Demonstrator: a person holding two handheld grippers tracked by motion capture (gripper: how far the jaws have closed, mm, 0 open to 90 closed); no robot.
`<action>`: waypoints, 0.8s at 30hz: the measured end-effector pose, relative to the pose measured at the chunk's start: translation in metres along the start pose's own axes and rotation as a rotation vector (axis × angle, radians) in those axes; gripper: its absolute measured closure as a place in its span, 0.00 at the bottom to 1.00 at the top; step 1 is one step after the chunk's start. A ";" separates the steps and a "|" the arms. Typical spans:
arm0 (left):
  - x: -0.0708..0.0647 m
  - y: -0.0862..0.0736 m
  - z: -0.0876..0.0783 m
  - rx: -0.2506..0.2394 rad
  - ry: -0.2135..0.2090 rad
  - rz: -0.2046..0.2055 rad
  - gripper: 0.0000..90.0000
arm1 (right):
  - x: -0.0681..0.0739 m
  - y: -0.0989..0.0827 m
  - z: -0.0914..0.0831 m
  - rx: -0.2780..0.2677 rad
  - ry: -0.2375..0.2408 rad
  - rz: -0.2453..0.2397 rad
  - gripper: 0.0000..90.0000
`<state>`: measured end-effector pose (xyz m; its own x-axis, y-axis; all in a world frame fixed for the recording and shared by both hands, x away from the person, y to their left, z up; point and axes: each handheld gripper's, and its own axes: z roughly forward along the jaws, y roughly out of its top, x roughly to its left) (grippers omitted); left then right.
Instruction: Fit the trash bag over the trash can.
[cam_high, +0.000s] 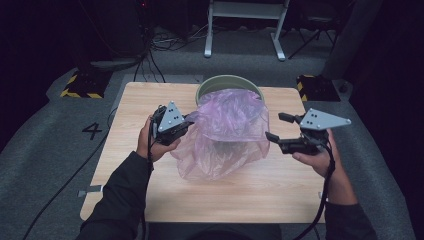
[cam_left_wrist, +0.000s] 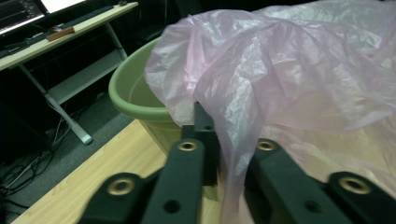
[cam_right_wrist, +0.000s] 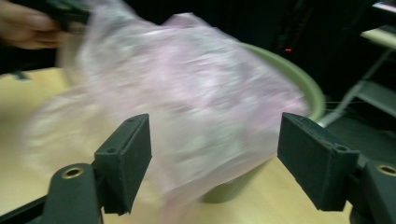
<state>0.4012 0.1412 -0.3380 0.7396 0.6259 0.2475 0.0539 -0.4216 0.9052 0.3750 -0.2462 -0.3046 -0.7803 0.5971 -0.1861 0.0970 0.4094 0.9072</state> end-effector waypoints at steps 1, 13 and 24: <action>0.001 0.000 0.000 -0.003 -0.002 -0.004 0.95 | 0.005 -0.004 -0.002 -0.003 0.015 0.012 0.31; 0.007 0.003 0.005 -0.017 0.004 -0.030 0.96 | 0.045 -0.019 0.015 0.031 -0.232 -0.213 0.56; 0.026 -0.001 0.007 -0.022 0.026 -0.099 0.61 | -0.003 -0.015 0.033 0.034 -0.297 -0.100 0.97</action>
<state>0.4256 0.1531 -0.3346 0.7139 0.6805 0.1652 0.1106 -0.3425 0.9330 0.3962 -0.2318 -0.3298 -0.5729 0.7259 -0.3805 0.0531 0.4962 0.8666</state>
